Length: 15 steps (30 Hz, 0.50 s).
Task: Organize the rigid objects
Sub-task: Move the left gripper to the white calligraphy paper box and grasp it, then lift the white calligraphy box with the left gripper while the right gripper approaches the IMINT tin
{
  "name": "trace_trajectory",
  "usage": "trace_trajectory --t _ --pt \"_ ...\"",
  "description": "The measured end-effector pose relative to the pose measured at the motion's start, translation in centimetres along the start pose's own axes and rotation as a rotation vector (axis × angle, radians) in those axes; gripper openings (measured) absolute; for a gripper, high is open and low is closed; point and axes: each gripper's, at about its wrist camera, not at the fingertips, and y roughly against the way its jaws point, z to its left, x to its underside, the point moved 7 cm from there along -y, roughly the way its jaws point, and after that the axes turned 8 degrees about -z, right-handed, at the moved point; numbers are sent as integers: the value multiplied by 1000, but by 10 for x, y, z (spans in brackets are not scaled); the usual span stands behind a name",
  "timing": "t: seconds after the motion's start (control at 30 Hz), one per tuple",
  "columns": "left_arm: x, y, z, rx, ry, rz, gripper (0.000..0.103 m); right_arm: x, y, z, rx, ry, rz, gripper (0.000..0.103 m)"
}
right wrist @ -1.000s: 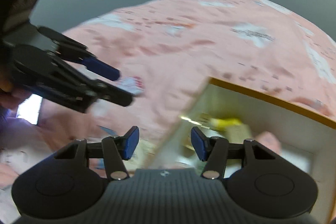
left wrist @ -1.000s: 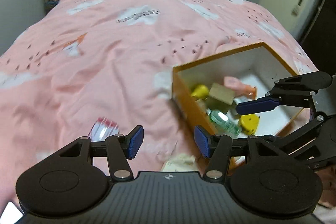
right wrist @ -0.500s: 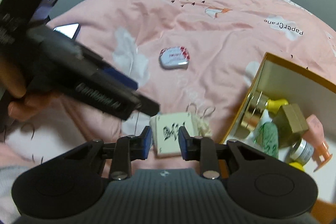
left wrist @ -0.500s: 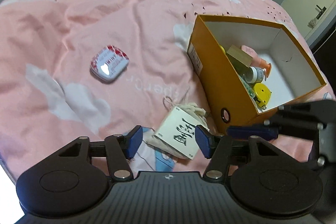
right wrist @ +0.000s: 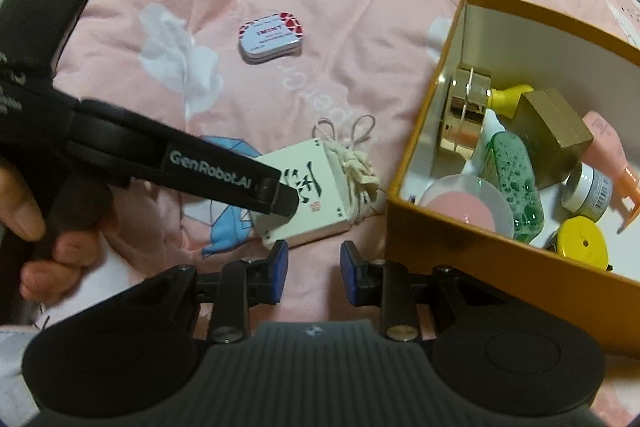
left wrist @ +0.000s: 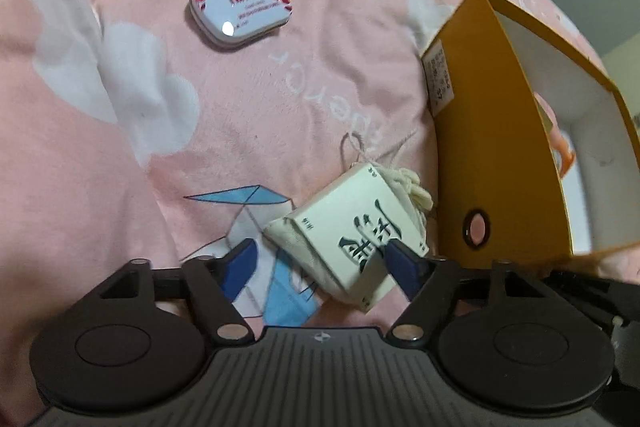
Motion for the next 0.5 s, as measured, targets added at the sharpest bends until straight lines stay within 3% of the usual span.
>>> trace_trajectory --t 0.13,0.27,0.5 --pt "-1 -10 2 32 45 -5 97 3 -9 -5 -38 -55 13 27" --pt "-3 -18 -2 48 43 -9 97 7 -20 -6 -57 -88 42 20" --pt "-2 1 -18 59 -48 -65 55 9 -24 -7 -67 -110 54 21"
